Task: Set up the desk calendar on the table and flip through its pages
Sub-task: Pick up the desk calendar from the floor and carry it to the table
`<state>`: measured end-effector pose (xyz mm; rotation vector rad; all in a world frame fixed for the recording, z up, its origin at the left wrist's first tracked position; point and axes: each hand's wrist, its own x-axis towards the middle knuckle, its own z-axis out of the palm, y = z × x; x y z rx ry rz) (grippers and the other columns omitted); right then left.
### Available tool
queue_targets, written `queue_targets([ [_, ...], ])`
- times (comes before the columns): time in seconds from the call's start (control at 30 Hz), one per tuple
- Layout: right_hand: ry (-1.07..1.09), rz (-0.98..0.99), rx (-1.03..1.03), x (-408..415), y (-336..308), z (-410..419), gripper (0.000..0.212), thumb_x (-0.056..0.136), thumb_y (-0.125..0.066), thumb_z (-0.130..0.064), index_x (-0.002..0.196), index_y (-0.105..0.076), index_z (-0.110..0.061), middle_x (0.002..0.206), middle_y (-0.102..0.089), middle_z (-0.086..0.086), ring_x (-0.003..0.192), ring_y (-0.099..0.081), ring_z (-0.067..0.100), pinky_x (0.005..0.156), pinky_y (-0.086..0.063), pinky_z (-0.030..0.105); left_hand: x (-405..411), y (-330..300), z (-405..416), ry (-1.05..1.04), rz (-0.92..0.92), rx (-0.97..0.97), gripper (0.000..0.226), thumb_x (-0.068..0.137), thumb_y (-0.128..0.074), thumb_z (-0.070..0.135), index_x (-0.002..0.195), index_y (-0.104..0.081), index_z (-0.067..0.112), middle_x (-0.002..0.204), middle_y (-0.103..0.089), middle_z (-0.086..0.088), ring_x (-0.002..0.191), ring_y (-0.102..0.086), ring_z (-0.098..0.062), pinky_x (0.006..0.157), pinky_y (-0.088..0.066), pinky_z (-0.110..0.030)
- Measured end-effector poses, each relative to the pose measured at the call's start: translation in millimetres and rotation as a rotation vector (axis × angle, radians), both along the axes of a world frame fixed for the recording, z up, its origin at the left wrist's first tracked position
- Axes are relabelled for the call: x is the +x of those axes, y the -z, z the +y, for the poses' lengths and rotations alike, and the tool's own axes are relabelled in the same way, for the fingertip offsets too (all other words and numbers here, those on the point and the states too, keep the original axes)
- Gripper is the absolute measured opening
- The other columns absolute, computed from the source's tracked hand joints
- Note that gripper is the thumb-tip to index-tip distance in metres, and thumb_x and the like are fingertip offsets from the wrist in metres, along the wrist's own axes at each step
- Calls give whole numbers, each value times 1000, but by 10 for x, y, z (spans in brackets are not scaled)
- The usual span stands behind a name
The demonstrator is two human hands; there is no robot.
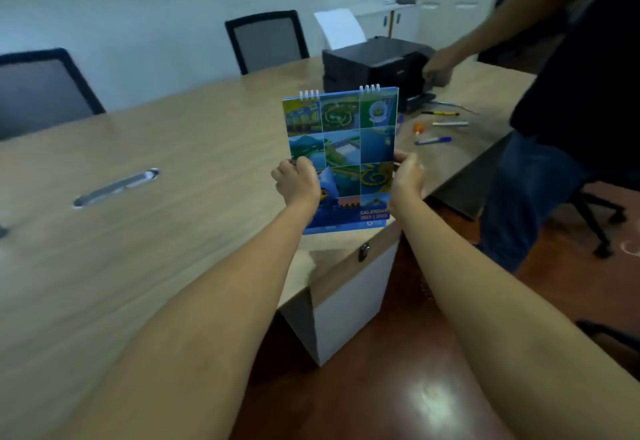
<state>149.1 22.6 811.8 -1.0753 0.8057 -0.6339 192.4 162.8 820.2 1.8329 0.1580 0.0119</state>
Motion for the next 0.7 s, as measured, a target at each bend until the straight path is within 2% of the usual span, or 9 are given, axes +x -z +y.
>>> queue_targets([
  [0.13,-167,-26,35,604,3,944,33,91,-32,-17,98,-64,-12,97,-63,10,85,-59,26,77,-52,39,298,-21,981,-155,-1,47,41,95,-30,19,126,-48,-1,134,-39,-19,122,-39,-35,106,-30,-44],
  [0.33,-437,-14,103,1155,69,2358,26,88,-39,-16,89,-64,-11,87,-61,9,77,-58,26,71,-48,36,365,27,2319,-404,3,18,41,95,-29,19,126,-44,-4,136,-37,-18,123,-37,-36,108,-26,-50],
  [0.5,-645,16,112,1409,94,3215,24,87,-41,-16,76,-62,-16,87,-62,9,80,-57,27,67,-47,34,325,126,3051,-613,33,-23,43,94,-34,24,128,-41,-1,138,-32,-17,124,-33,-36,105,-28,-47],
  [0.6,-766,9,126,1468,44,3546,23,89,-42,-14,75,-60,-15,80,-60,5,70,-56,21,55,-44,29,316,196,3319,-703,42,-57,44,93,-35,24,129,-41,-1,138,-32,-15,126,-32,-35,106,-28,-48],
  [0.7,-864,9,149,1545,29,3747,23,89,-42,-10,73,-59,-14,75,-59,1,63,-54,16,51,-41,27,300,257,3461,-784,23,-59,42,92,-37,22,126,-42,-2,136,-34,-15,126,-32,-35,107,-27,-48],
])
